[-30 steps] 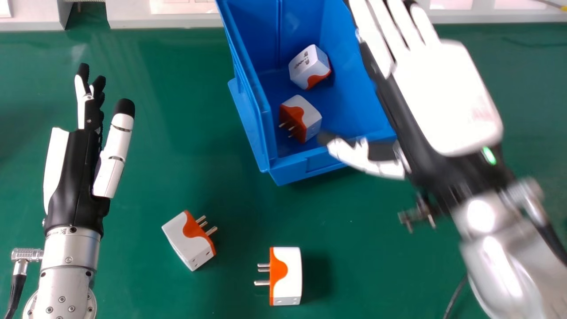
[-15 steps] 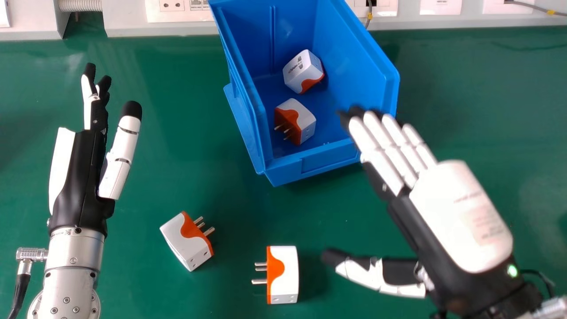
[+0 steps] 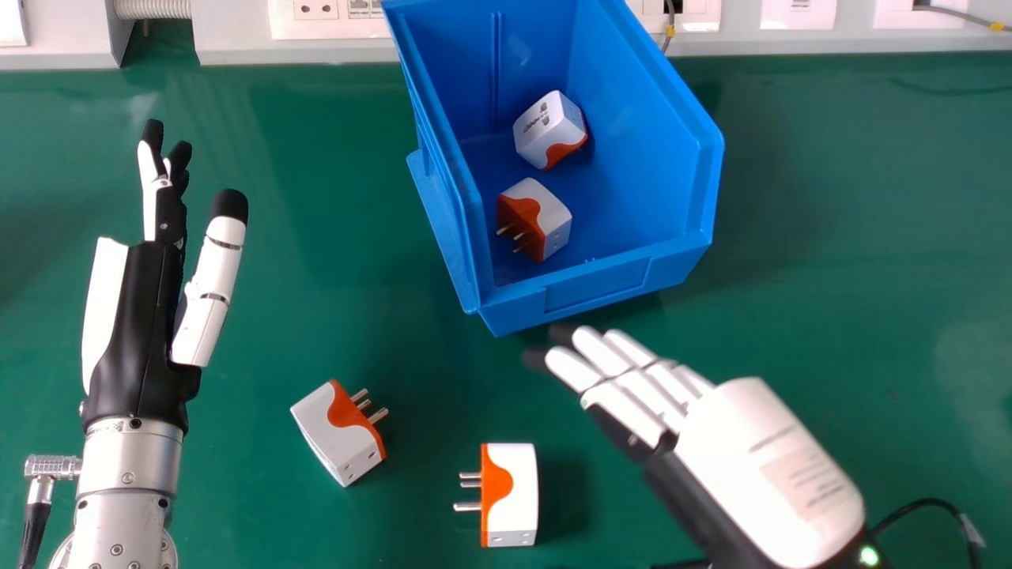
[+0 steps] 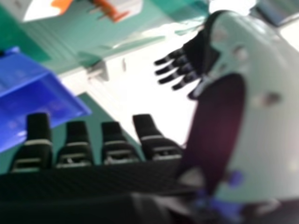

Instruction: Pick all objects and put in blue box

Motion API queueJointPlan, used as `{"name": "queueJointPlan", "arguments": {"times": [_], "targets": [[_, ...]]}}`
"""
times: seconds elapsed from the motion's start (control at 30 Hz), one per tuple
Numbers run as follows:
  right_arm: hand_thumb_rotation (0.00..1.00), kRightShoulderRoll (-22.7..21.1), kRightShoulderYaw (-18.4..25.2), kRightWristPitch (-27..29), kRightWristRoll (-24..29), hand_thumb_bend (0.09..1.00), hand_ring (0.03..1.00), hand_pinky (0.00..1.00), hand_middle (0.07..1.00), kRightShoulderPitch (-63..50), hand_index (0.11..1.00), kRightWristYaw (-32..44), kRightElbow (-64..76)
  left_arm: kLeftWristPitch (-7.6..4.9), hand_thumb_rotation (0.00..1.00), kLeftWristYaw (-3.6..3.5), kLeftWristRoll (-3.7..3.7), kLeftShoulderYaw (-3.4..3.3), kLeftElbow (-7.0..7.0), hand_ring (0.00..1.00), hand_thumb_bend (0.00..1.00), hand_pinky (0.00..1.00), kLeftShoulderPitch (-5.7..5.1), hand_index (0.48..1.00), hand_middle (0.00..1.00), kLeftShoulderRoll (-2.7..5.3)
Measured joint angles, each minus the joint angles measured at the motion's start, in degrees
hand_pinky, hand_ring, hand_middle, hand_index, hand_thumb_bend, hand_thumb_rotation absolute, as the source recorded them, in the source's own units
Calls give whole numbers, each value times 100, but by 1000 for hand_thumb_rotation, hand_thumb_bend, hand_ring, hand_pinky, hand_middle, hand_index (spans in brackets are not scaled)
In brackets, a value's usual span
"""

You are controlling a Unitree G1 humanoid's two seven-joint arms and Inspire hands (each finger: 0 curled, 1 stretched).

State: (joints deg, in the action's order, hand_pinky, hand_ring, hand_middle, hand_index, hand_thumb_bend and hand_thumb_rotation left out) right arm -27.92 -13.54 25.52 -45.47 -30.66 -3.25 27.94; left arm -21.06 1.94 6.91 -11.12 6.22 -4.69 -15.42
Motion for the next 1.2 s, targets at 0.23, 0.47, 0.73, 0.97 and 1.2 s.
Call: {"name": "queueJointPlan", "arguments": {"times": [0.23,0.47,0.73,0.97,1.2], "targets": [[415,44,-252,143,-7,441,823,699,842,160,806,146,-349,18,1000,17,-5,-1,-24,1000,431,1000,-74,1000,1000,40],[437,229,-591,148,-189,409,802,669,824,644,788,237,-890,70,1000,16,-14,-6,-98,1000,423,1000,-116,1000,1000,46],[455,439,-815,-22,-243,404,795,669,818,1146,783,333,-1348,145,1000,-7,-24,-10,-132,1000,421,1000,-117,1000,1000,46],[464,501,-824,-321,-247,415,801,692,815,1204,789,521,-1230,150,1000,-21,-21,-10,-164,1000,439,1000,-116,1000,1000,45],[468,501,-817,-415,-383,419,802,694,814,1201,791,533,-971,143,1000,-35,-16,-10,-86,1000,439,999,-94,1000,1000,31]]}}
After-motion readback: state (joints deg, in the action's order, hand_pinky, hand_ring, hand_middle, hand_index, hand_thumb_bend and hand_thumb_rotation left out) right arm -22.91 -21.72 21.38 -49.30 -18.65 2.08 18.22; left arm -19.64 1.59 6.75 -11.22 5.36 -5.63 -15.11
